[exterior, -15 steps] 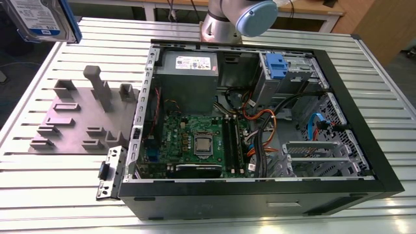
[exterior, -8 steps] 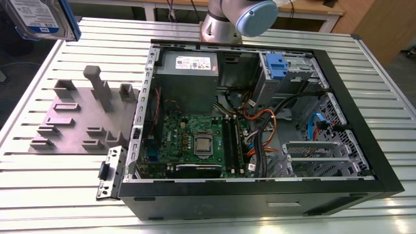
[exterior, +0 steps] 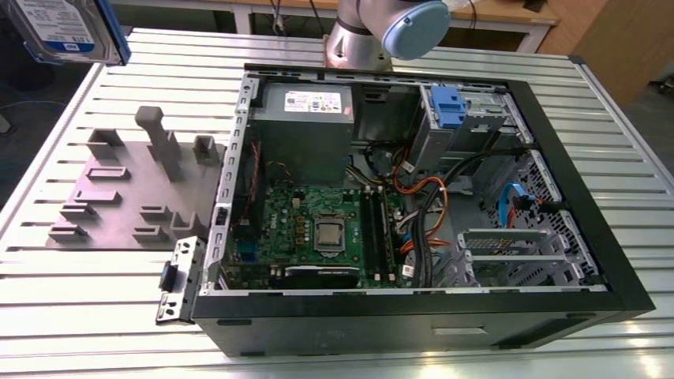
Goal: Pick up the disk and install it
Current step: 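Pick up the disk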
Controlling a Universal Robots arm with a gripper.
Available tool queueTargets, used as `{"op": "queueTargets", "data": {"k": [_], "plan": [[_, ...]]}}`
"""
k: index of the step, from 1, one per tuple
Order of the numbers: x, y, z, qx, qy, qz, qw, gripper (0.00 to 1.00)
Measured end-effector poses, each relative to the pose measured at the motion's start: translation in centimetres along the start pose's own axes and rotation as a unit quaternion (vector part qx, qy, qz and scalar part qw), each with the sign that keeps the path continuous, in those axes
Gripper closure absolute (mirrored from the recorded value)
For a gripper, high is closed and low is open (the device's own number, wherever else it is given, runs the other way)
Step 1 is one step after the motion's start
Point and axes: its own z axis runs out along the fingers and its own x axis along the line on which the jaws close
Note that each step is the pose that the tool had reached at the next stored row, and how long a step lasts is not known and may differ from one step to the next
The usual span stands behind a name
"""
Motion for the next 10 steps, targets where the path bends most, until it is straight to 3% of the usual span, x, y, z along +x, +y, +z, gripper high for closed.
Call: {"op": "queueTargets", "data": {"k": [10], "plan": [[0.0,0.01,-0.35,0.0,0.0001,0.0,1.0,0.64]]}}
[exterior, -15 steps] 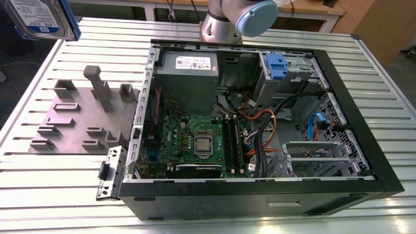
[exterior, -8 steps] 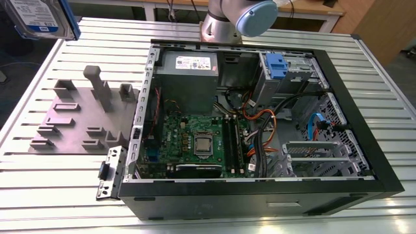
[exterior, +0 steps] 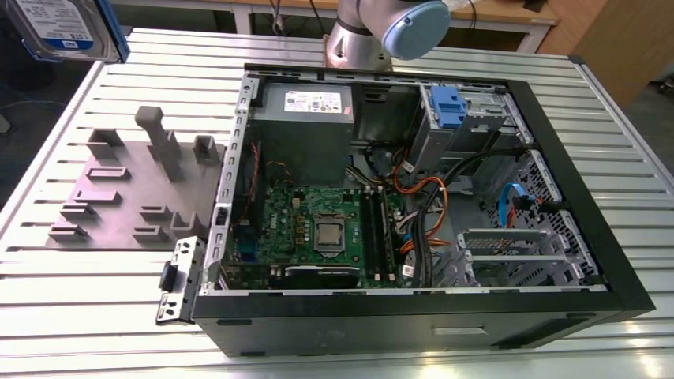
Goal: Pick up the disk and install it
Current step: 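Pick up the disk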
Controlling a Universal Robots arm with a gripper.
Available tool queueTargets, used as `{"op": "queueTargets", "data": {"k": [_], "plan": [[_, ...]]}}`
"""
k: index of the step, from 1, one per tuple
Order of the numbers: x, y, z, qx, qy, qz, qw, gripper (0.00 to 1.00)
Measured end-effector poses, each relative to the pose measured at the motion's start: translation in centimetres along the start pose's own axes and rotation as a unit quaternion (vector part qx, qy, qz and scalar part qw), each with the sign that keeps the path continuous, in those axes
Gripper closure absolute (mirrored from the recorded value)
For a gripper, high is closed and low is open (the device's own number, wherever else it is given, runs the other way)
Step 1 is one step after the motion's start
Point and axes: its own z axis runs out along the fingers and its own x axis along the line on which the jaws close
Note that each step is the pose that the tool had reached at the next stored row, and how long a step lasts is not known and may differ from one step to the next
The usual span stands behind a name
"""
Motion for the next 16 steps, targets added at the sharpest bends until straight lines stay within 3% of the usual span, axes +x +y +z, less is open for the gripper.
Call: {"op": "queueTargets", "data": {"k": [12,16], "plan": [[-0.02,0.03,-1.7,0.0,0.0001,0.0,1.0,0.64],[0.16,0.03,-1.79,0.0,0.0001,0.0,1.0,0.64]]}}
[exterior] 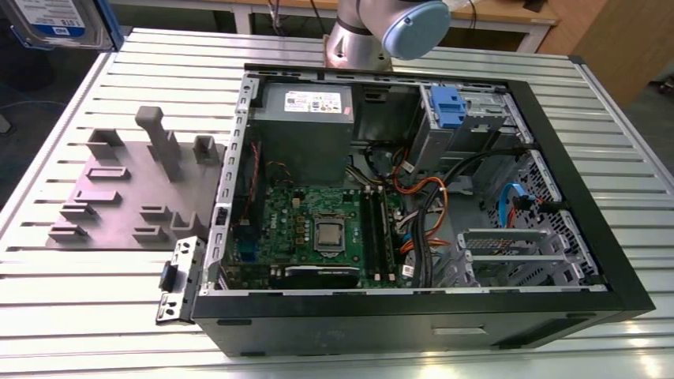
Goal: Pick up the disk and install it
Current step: 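Pick up the disk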
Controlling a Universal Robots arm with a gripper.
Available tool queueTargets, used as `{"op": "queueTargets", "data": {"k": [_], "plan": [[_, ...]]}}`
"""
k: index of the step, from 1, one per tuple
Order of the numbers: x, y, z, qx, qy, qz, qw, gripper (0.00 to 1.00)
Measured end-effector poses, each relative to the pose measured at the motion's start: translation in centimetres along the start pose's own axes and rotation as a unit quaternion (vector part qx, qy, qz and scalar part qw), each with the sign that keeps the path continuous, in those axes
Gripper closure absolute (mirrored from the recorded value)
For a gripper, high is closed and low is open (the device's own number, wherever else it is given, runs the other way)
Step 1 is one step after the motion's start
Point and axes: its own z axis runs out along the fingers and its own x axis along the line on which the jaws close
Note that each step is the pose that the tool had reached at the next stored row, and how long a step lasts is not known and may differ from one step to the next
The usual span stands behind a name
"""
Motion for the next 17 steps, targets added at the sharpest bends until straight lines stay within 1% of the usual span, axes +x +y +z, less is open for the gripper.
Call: {"op": "queueTargets", "data": {"k": [5,8,17], "plan": [[0.78,-0.02,-0.01,0.0,0.0,0.0,1.0,0.64],[1.02,-0.02,-0.01,-0.0001,0.0,0.0,1.0,0.64],[1.1,-0.02,-0.01,0.0,0.0,0.0,1.0,0.64]]}}
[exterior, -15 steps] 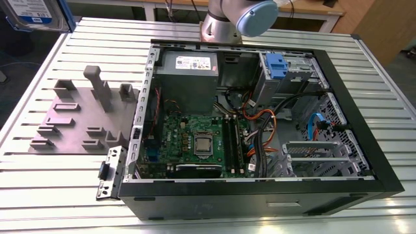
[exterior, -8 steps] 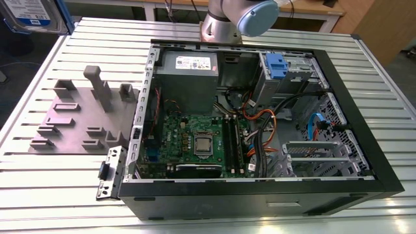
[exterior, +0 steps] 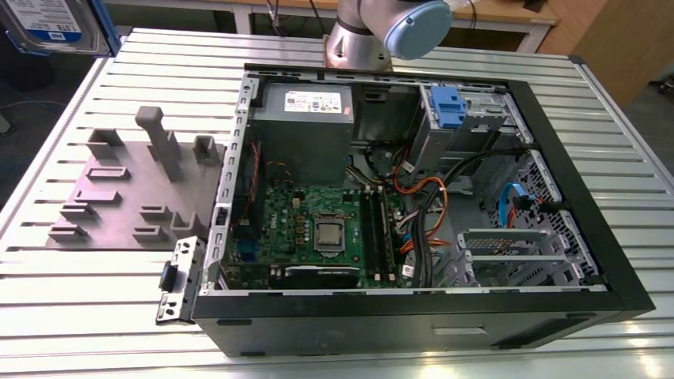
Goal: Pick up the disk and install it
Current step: 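Pick up the disk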
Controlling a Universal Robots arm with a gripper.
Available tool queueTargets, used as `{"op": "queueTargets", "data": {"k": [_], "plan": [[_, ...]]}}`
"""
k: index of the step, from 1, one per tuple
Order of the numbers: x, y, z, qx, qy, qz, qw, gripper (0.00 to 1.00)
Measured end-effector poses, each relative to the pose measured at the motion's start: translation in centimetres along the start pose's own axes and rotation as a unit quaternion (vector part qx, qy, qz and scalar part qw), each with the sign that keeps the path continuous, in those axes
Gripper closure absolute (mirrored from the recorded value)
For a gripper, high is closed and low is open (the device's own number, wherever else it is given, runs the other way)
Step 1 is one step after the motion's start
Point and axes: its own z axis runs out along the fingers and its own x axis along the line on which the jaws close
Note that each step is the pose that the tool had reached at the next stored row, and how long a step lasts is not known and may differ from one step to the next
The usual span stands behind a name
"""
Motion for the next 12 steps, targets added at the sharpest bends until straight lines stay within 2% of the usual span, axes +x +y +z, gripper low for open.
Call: {"op": "queueTargets", "data": {"k": [6,12], "plan": [[0.01,-0.11,0.0,0.0,0.0,0.0,1.0,0.64],[-0.01,-0.79,-0.01,0.0,0.0,0.0,1.0,0.64]]}}
